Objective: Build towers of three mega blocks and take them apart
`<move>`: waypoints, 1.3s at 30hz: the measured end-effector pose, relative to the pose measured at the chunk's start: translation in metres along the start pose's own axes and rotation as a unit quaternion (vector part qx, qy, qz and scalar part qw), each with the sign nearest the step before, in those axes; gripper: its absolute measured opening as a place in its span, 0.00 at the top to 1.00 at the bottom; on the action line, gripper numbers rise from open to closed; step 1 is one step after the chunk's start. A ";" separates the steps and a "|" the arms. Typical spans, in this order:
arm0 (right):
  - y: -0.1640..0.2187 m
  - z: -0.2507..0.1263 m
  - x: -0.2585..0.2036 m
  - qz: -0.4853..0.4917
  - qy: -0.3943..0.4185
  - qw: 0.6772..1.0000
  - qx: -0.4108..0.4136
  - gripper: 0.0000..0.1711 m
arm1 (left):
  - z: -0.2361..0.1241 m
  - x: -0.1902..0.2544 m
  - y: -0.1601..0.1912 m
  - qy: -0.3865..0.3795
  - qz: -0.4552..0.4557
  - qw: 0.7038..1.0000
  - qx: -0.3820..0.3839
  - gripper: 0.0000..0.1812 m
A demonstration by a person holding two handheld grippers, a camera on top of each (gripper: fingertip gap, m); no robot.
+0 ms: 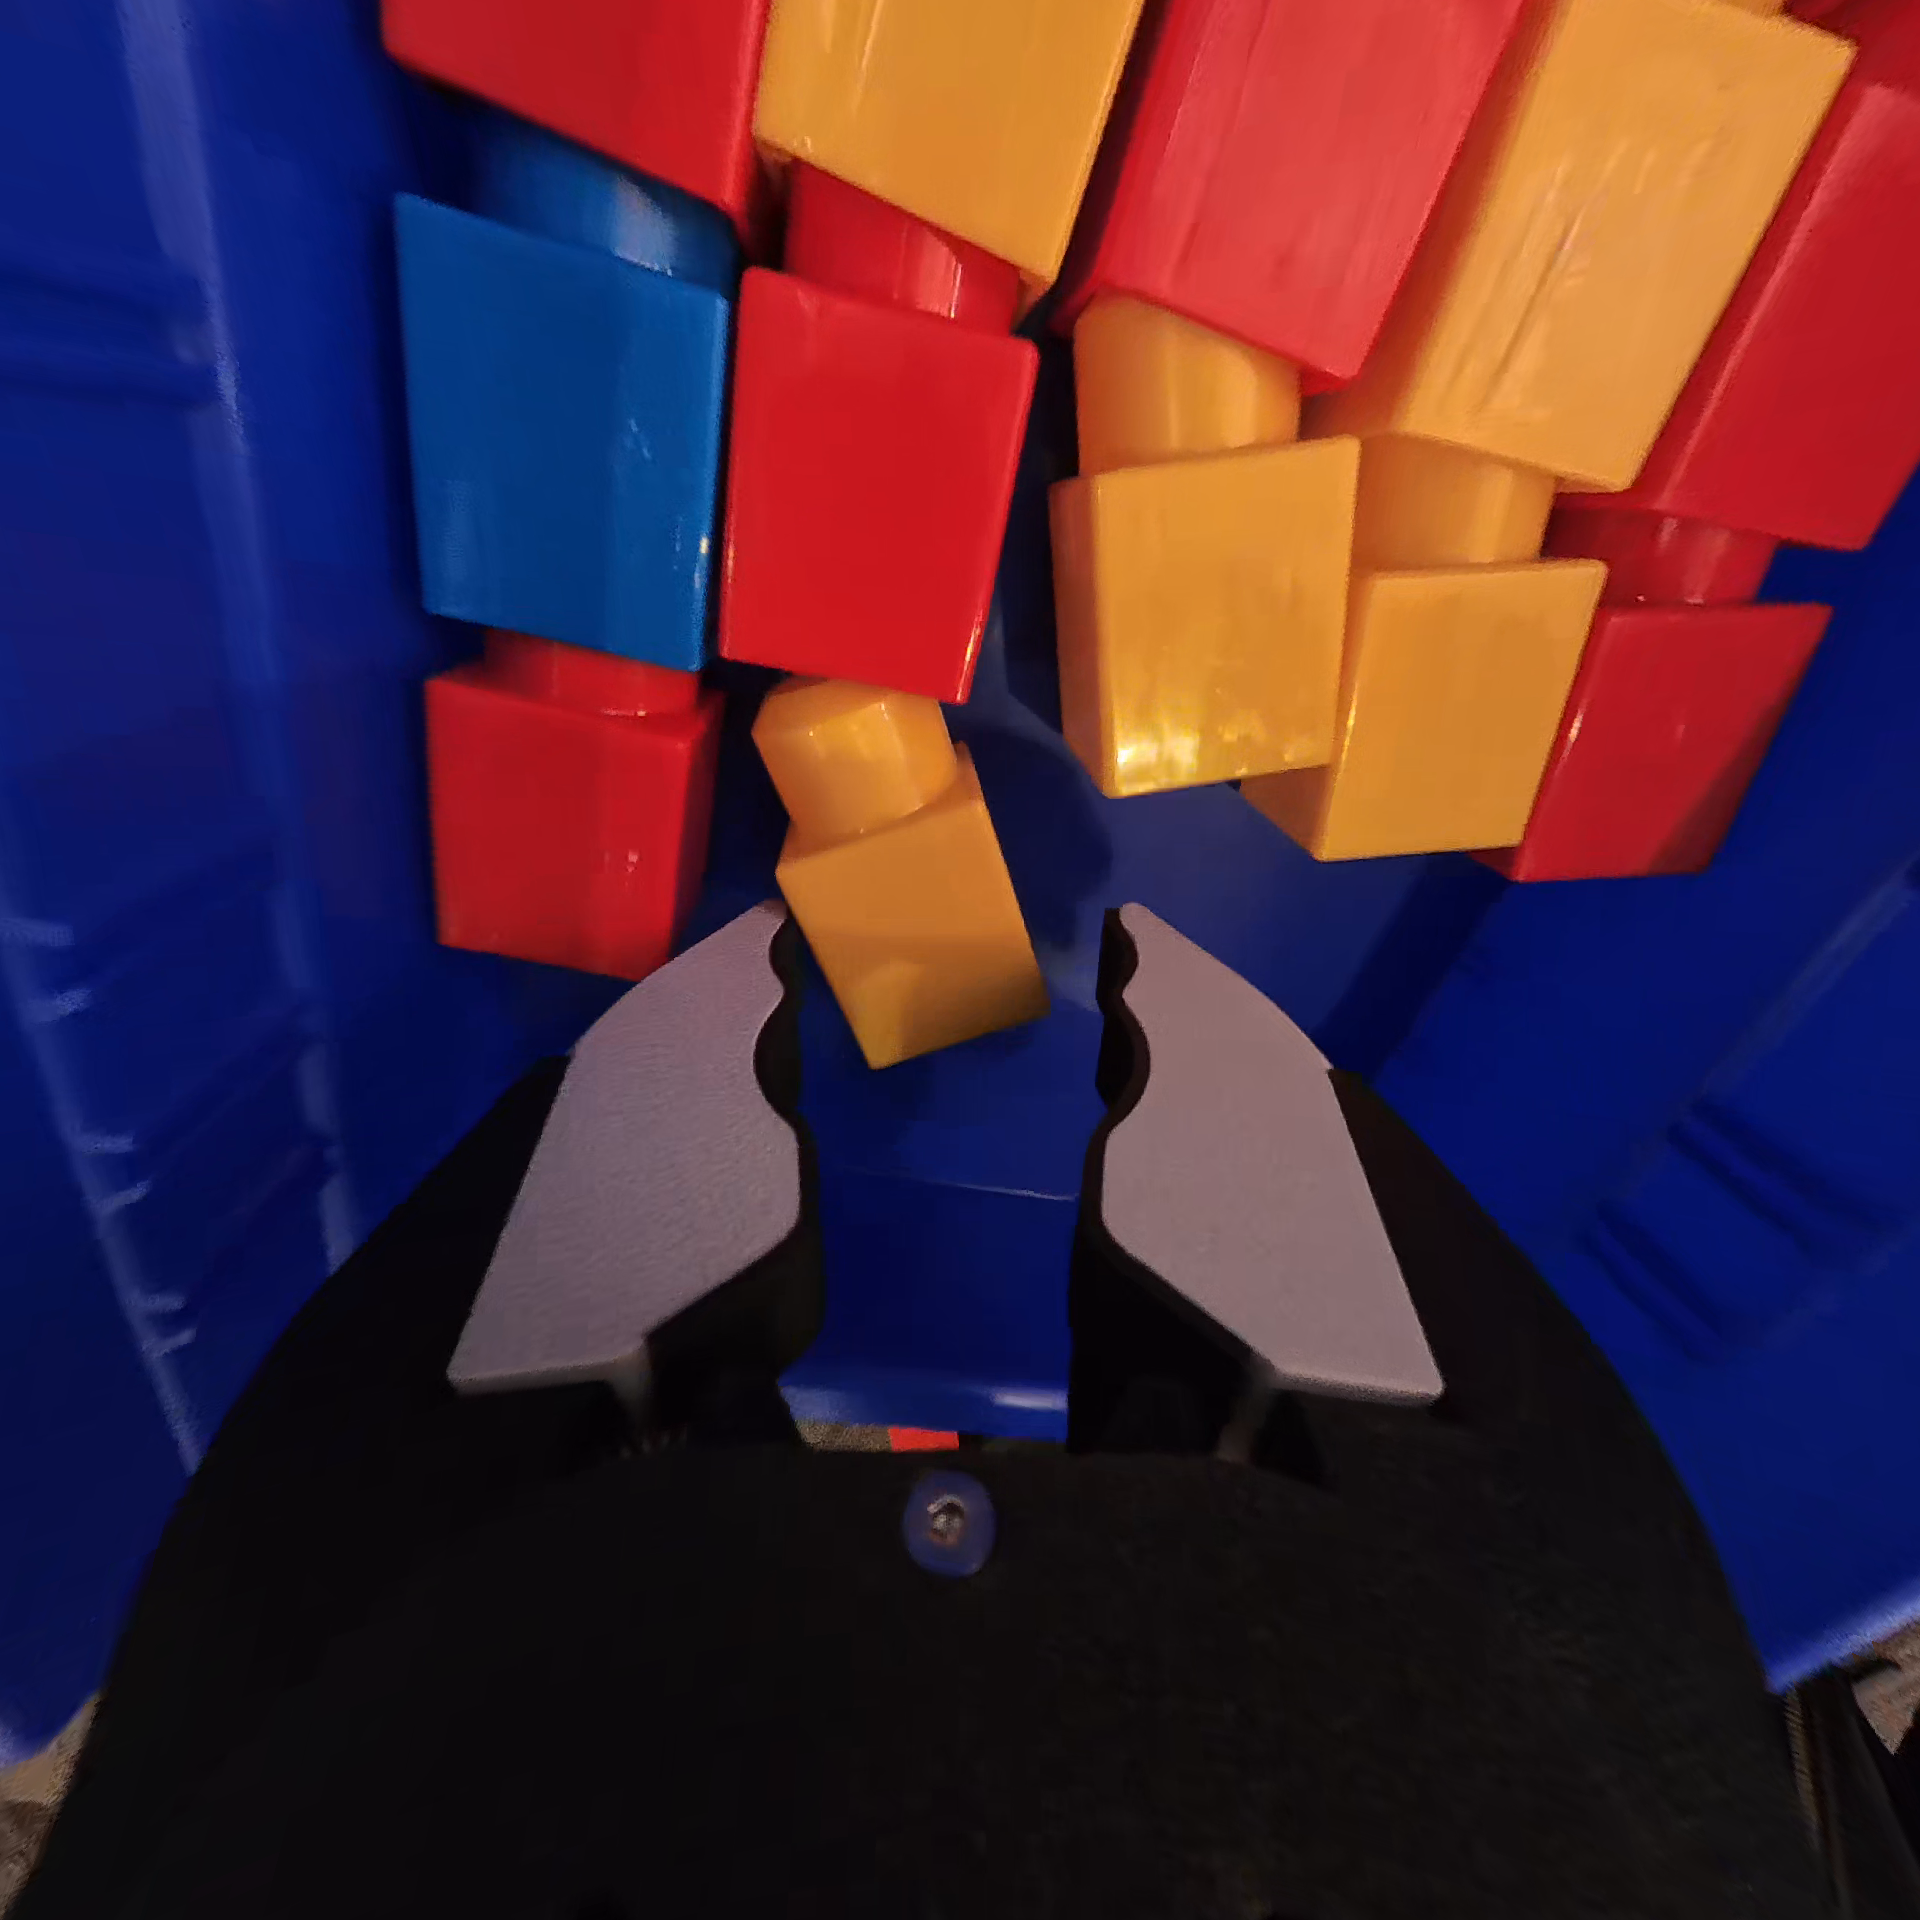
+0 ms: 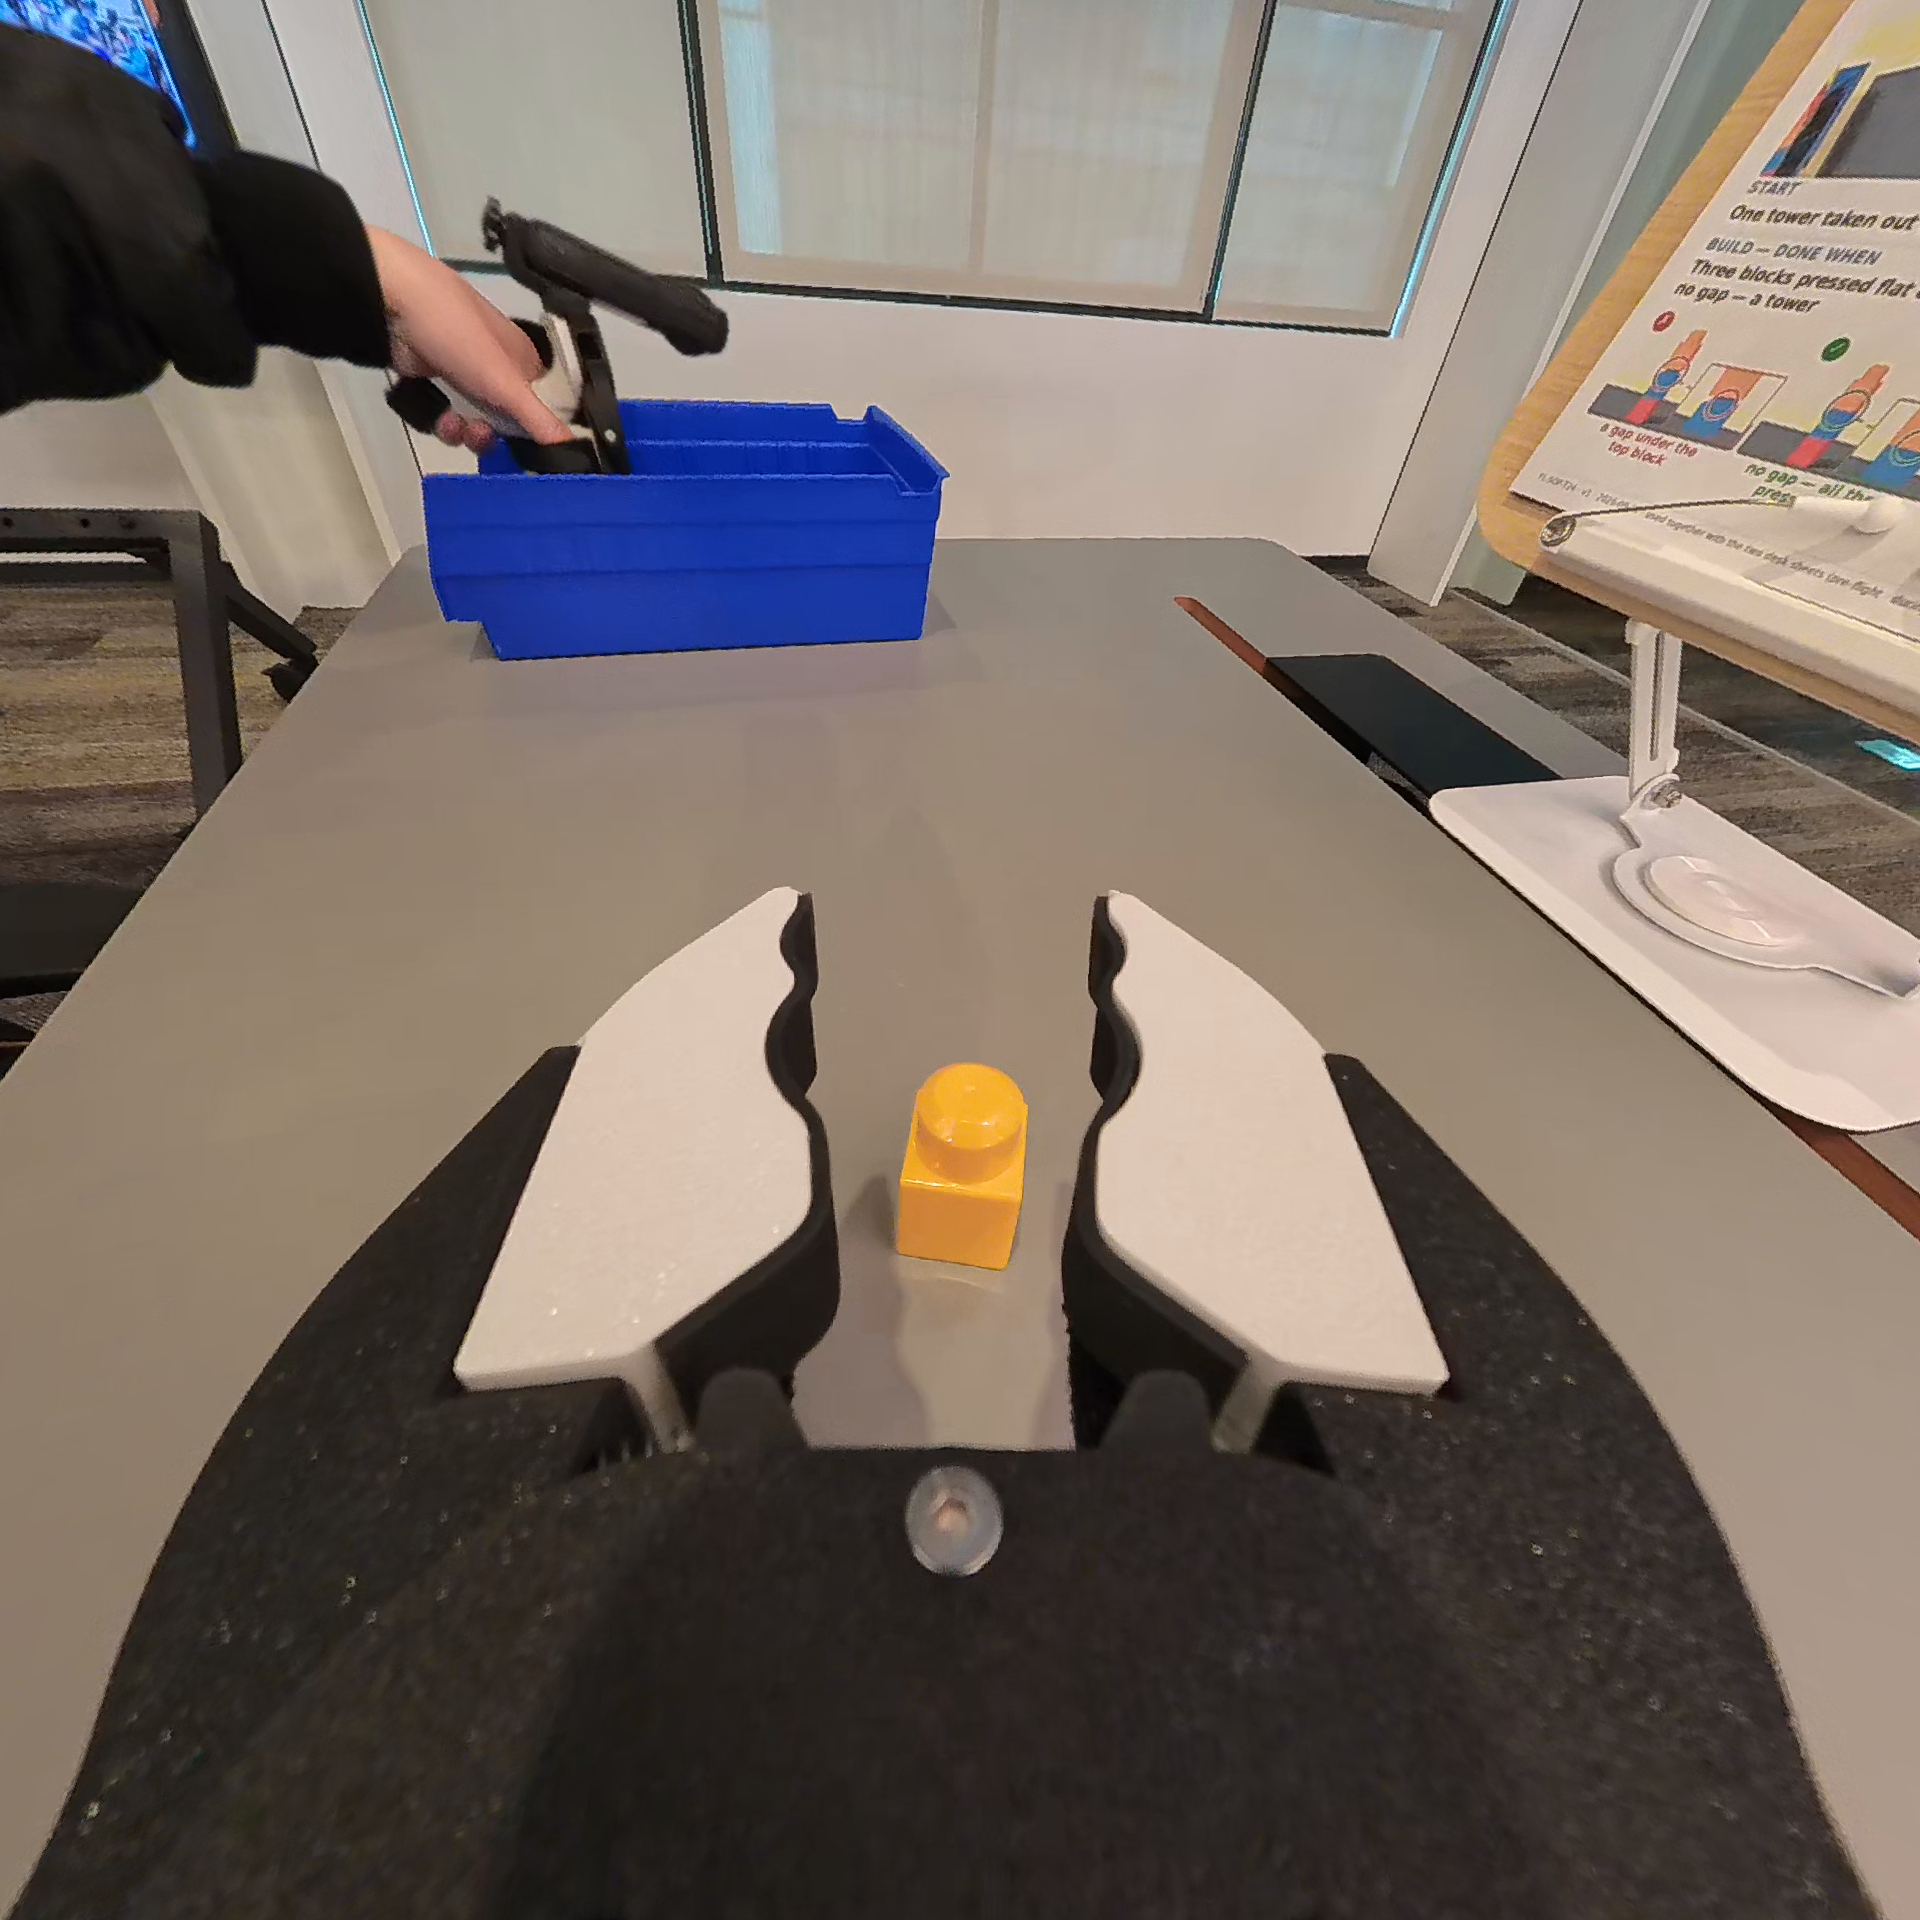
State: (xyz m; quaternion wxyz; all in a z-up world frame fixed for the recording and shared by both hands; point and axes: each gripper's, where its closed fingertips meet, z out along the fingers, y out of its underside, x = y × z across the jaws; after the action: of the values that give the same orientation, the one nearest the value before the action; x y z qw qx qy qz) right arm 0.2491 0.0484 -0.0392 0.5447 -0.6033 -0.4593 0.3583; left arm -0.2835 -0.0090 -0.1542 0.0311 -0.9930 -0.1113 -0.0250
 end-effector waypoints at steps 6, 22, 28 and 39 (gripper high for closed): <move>0.000 -0.002 -0.003 -0.004 -0.005 1.000 -0.009 0.71 | 0.005 -0.004 0.000 -0.015 0.027 0.999 0.013 0.78; -0.112 0.026 -0.093 -0.069 -0.101 0.989 0.088 0.73 | -0.207 0.171 0.054 0.270 0.344 0.806 0.399 0.79; -0.189 0.052 -0.172 -0.017 -0.214 0.963 0.166 0.72 | -0.245 0.314 0.140 0.373 0.501 0.620 0.475 0.79; -0.193 0.048 -0.206 -0.016 -0.235 0.964 0.127 0.74 | -0.247 0.390 0.205 0.470 0.566 0.518 0.436 0.79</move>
State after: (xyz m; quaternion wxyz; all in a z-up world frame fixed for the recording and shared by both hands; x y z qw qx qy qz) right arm 0.1068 -0.1337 0.1300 0.4992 -0.4208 -0.5346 0.5366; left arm 0.1316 -0.1398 0.1029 0.5158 -0.5525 0.5079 -0.4134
